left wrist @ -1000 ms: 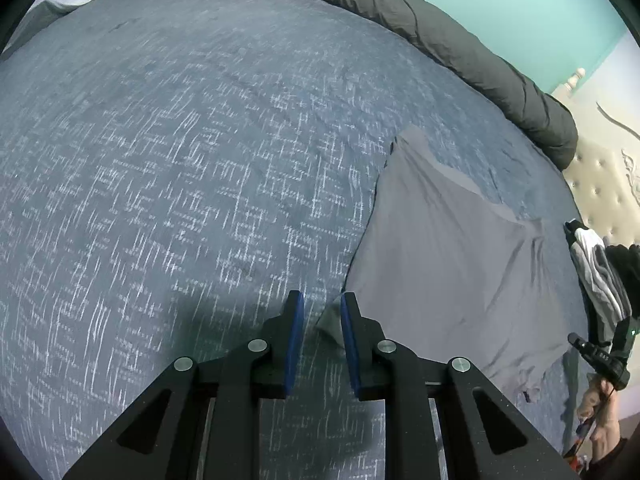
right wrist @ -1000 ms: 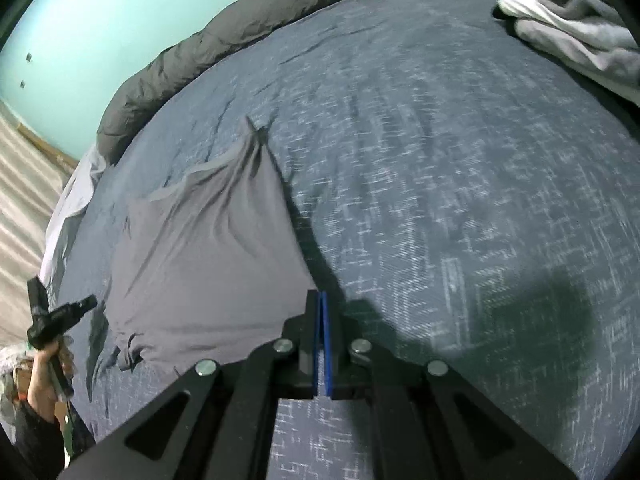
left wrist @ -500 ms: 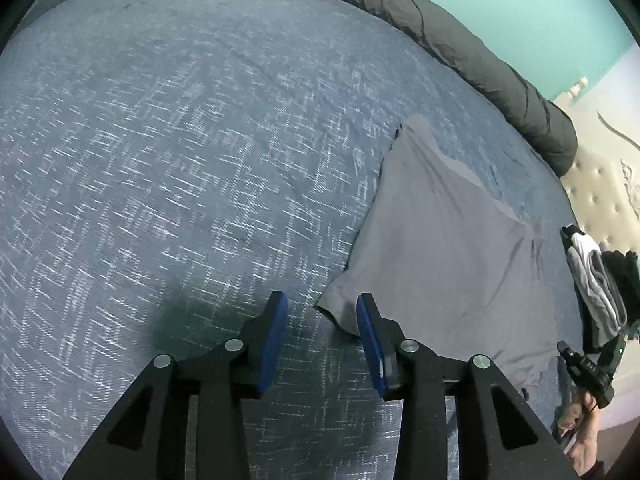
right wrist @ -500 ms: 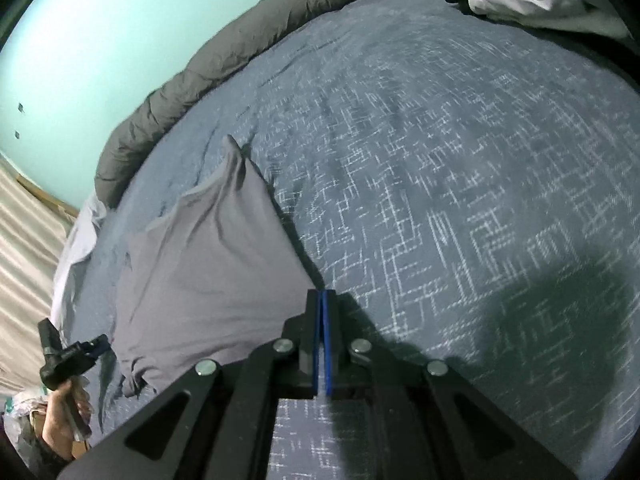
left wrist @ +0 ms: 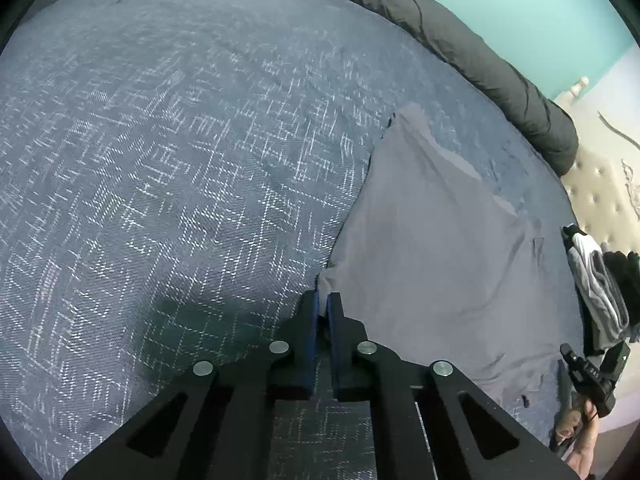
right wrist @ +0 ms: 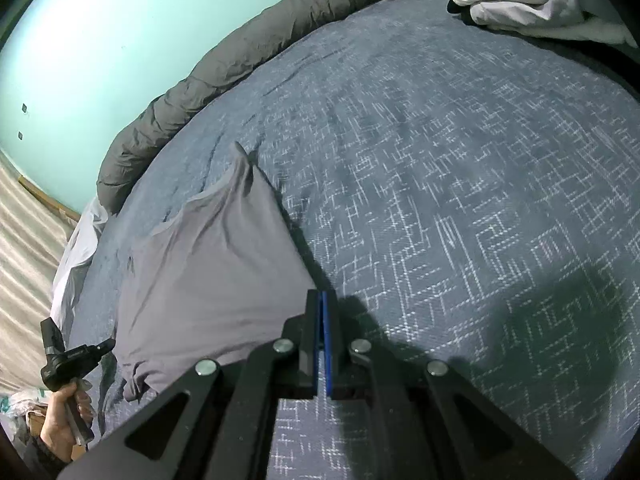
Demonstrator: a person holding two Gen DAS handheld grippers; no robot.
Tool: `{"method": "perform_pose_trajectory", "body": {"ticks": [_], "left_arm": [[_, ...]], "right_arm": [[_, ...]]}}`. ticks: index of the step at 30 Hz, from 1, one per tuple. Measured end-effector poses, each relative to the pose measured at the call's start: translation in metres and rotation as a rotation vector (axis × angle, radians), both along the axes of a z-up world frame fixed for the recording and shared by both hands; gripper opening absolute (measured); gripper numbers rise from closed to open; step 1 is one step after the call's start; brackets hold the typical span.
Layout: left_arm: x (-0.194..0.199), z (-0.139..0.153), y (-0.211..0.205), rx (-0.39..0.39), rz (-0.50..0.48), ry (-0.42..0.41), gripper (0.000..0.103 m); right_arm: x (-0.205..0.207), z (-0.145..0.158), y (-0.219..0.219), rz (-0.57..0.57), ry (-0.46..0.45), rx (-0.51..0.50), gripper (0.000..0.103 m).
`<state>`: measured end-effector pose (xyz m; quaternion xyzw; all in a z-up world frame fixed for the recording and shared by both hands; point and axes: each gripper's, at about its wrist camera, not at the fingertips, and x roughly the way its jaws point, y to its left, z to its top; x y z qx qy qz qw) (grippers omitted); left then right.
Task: Fold clothes
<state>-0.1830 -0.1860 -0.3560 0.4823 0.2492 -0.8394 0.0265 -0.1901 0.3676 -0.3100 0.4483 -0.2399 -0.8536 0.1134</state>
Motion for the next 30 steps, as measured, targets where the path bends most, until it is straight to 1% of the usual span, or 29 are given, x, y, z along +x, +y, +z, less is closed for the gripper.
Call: {"method": "perform_pose_trajectory", "body": {"ticks": [3,7,9,14,21,25,27,30], "left_arm": [[0.004,0.012,0.001,-0.020,-0.013,0.018,0.004],[0.001,0.034,0.011,-0.028,-0.033,0.051,0.004],[0.000,0.047,0.020,-0.032,-0.054,0.071,0.004],[-0.015,0.080,0.060,-0.048,-0.128,0.115,0.004],[-0.054,0.116,0.140,-0.065,-0.240,0.149,0.004],[-0.067,0.132,0.207,-0.068,-0.359,0.164,0.004],[-0.072,0.132,0.243,-0.056,-0.423,0.160,0.004],[-0.079,0.119,0.301,-0.037,-0.517,0.131,0.004]], "right_arm": [[-0.008,0.000,-0.005,0.004,0.001,-0.006,0.001],[-0.008,-0.001,-0.004,0.009,0.002,-0.020,0.001],[-0.009,-0.002,-0.003,0.010,0.001,-0.029,0.001],[-0.008,-0.001,0.000,0.014,0.003,-0.042,0.001],[-0.007,-0.002,0.006,0.030,0.004,-0.073,0.001],[-0.007,-0.002,0.010,0.031,0.002,-0.092,0.001],[-0.007,-0.003,0.014,0.029,-0.005,-0.107,0.001],[-0.007,-0.005,0.020,0.026,-0.017,-0.130,0.001]]}}
